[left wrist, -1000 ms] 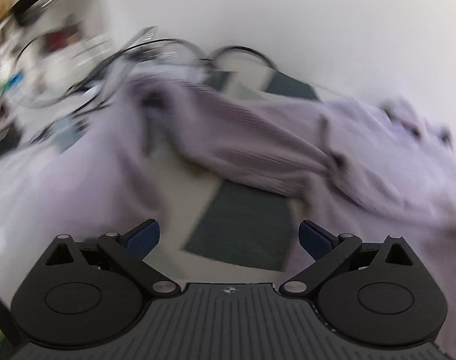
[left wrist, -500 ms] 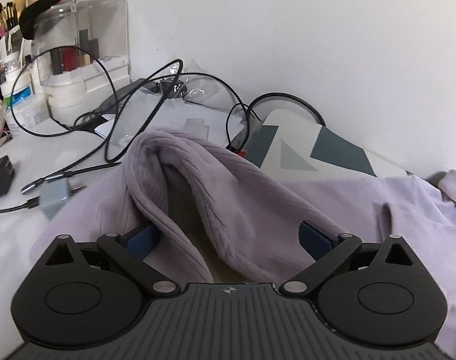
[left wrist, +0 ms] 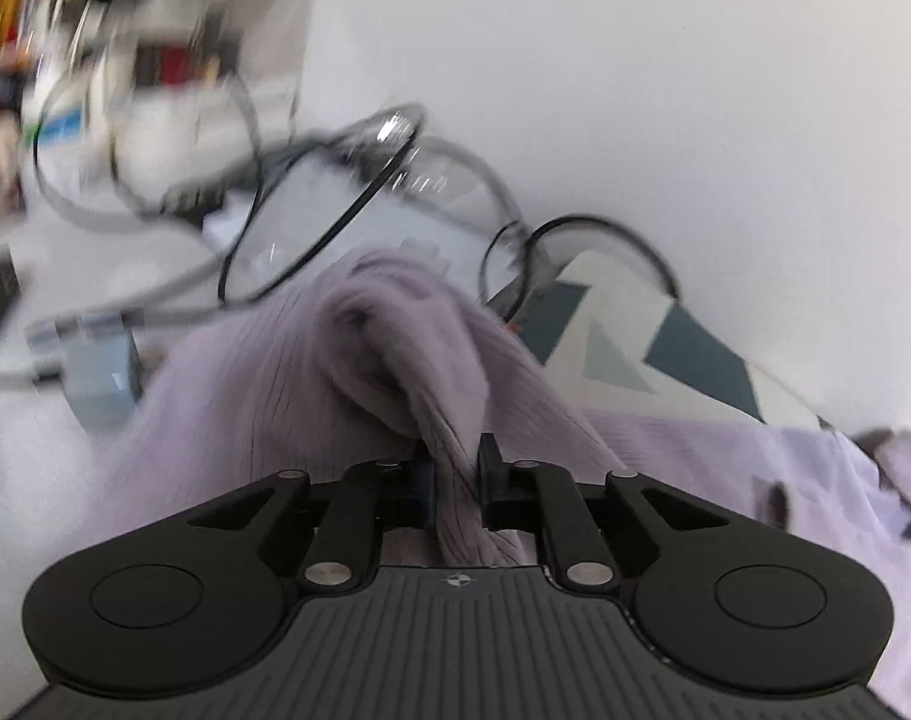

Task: Fold clothes
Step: 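Lift the sleeve with the left gripper and fold it across the body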

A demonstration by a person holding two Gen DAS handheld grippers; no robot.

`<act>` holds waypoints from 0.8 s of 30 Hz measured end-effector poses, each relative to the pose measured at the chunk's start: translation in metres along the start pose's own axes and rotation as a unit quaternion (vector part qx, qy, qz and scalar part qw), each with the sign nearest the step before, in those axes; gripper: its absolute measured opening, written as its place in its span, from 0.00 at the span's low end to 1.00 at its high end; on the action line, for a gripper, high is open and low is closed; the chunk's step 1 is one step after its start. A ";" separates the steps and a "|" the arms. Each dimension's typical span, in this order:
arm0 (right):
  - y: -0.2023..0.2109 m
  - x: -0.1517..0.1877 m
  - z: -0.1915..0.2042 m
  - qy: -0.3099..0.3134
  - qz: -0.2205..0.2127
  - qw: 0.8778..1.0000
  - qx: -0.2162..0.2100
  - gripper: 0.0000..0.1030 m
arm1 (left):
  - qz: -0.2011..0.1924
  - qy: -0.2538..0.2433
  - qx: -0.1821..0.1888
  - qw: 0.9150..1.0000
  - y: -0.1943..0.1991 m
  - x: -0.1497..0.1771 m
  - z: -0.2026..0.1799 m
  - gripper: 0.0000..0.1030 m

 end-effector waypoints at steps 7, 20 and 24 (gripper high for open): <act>0.022 -0.039 -0.075 -0.159 -0.041 0.986 0.005 0.99 | -0.117 -0.077 0.042 0.989 0.088 -0.031 -0.069 0.13; 0.074 -0.029 -0.183 -0.233 -0.113 0.963 0.075 0.99 | -0.086 -0.431 0.238 0.866 0.119 0.140 -0.285 0.13; 0.069 -0.029 -0.180 -0.229 -0.104 0.967 0.052 0.99 | -0.059 -0.481 0.240 0.841 0.105 0.176 -0.282 0.32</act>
Point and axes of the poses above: each gripper's, at about its wrist camera, not at the fingertips, and y roughly against the way its jaws point, z to its left, x to its underside, the point moved 9 cm from there along -y, roughly the way its jaws point, and after that the axes turned 5 degrees about -x, right-handed, at the moved point
